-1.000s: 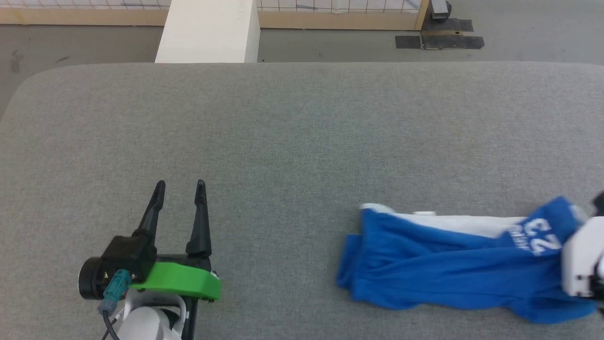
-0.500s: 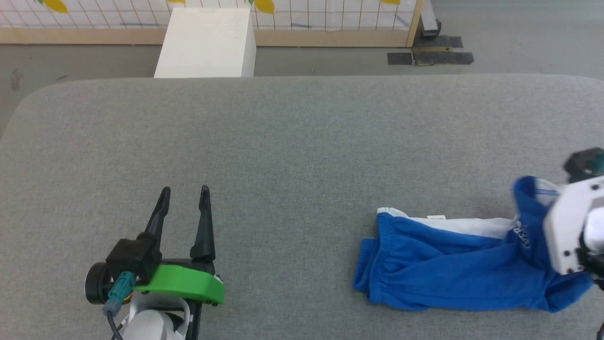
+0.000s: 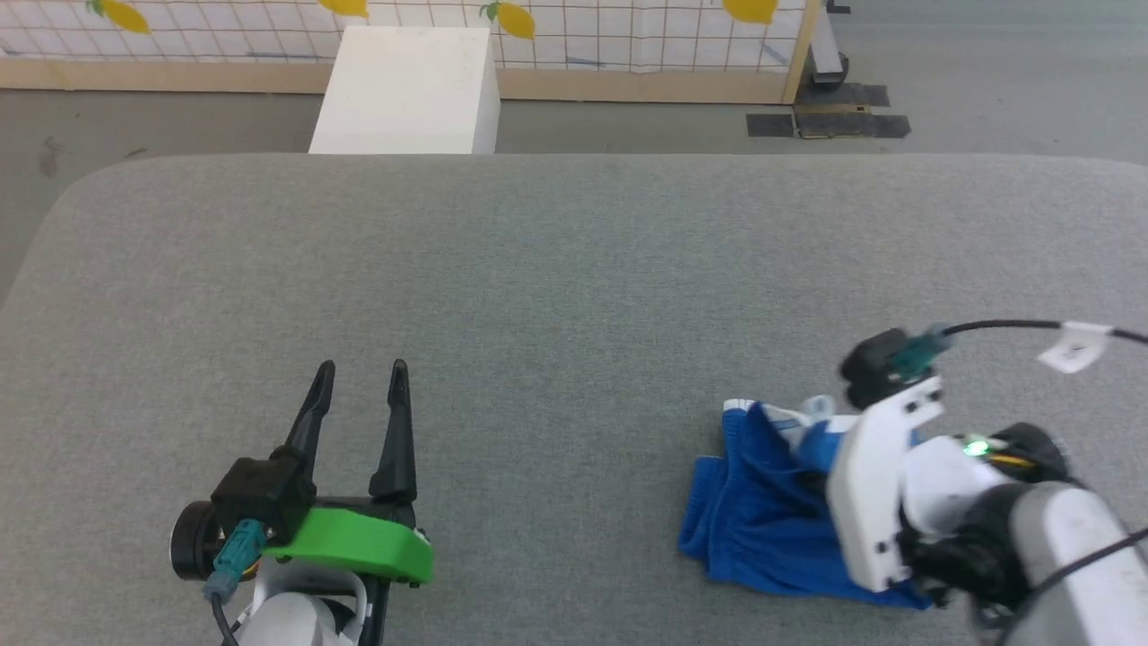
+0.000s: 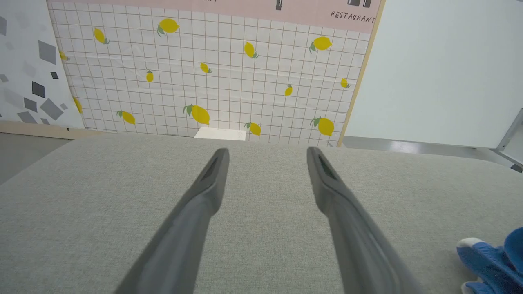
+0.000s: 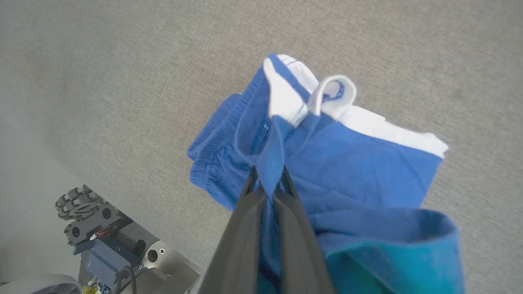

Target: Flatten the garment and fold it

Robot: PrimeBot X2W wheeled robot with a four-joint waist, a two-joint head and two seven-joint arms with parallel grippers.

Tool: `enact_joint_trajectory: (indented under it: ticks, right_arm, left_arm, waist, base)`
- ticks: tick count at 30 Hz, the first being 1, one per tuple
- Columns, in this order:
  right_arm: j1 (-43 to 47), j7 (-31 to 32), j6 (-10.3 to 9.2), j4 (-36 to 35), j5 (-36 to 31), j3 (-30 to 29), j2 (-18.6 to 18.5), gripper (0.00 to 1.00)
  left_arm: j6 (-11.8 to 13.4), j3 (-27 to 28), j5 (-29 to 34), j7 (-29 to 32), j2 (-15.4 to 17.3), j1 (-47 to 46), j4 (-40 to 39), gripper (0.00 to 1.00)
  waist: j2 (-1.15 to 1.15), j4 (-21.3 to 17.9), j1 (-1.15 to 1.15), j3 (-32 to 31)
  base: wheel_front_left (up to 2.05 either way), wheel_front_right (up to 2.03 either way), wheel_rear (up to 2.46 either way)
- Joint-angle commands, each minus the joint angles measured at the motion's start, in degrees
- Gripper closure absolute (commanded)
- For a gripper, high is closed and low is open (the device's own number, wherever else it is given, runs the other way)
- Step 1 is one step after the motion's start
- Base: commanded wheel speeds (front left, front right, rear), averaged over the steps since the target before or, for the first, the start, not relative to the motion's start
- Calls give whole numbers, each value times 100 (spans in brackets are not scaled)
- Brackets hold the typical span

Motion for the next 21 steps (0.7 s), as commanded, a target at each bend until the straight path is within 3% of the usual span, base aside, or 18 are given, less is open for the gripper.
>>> enact_joint_trajectory:
  ticks: [1, 5, 6, 7, 8, 15, 21]
  right_arm:
    - [-76, -106, -9, 115, -37, 84, 141, 100]
    - [-175, -346, -9, 537, -162, 317, 441, 100]
    - [-211, -416, -9, 615, -213, 372, 467, 85]
    - [-250, -505, -9, 704, -249, 449, 500, 14]
    - [-278, -581, -9, 761, -253, 491, 538, 0]
    - [-503, -1217, -9, 555, -53, 418, 654, 0]
    - [-166, -1548, -9, -164, -100, -680, 661, 0]
  left_arm:
    - [-43, 26, 29, -26, -9, 74, 6, 0]
    - [-89, 49, 51, -26, -30, 106, 12, 0]
    - [-97, 50, 58, -26, -39, 106, 13, 0]
    - [-108, 50, 67, -26, -50, 108, 19, 0]
    - [-116, 52, 74, -26, -57, 113, 28, 0]
    - [-145, 142, 112, -26, -82, 175, 44, 0]
    - [-177, 211, 136, -26, -98, 184, 15, 0]
  waist:
    - [0, 39, 0, 2]
    - [0, 98, 0, 23]
    - [0, 108, 0, 32]
    - [0, 119, 0, 32]
    - [0, 124, 0, 26]
    - [0, 33, 0, -32]
    - [0, -139, 0, -46]
  base:
    - [0, 0, 0]
    - [0, 0, 0]
    - [0, 0, 0]
    - [0, 0, 0]
    - [0, 0, 0]
    - [0, 0, 0]
    - [0, 0, 0]
